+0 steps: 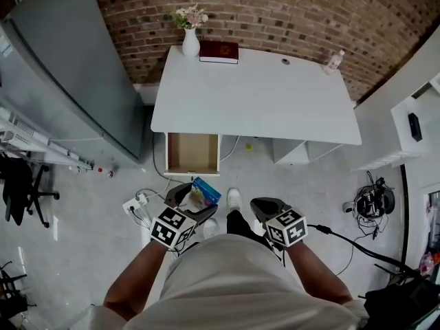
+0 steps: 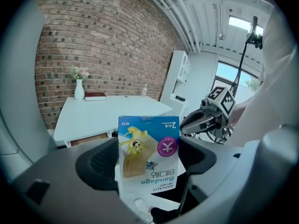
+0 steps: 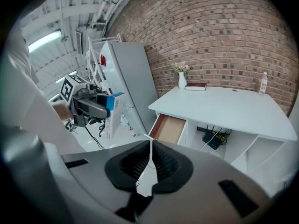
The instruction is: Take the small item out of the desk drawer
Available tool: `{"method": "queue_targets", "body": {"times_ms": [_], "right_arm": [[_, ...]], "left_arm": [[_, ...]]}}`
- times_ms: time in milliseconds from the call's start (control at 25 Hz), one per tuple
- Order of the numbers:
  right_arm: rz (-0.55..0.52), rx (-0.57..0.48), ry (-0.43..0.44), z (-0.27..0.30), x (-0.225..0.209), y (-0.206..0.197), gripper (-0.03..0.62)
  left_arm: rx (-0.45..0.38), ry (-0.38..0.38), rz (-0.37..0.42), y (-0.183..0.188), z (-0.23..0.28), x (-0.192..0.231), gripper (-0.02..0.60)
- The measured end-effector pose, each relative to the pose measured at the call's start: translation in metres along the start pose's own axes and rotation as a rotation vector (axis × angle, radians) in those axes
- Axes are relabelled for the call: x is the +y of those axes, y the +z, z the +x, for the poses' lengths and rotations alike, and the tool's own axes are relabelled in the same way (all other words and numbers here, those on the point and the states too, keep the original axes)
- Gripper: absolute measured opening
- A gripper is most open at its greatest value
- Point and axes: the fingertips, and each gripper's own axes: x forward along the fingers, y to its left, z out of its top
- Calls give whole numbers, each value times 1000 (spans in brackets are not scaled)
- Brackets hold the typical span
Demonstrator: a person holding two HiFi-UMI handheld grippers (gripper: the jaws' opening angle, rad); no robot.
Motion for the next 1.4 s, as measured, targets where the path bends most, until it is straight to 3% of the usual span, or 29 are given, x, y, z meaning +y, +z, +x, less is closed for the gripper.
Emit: {"method": "queue_targets", "body": {"times_ms": [720,1400], "right_arm": [[-21,-30,-7,-4,21,5,38],[-10,-28,-20,2,16,4,32]], "left_arm": [[7,8,-77,-16,-15,7,390],[39,-17,-60,-14,0,11,390]]}}
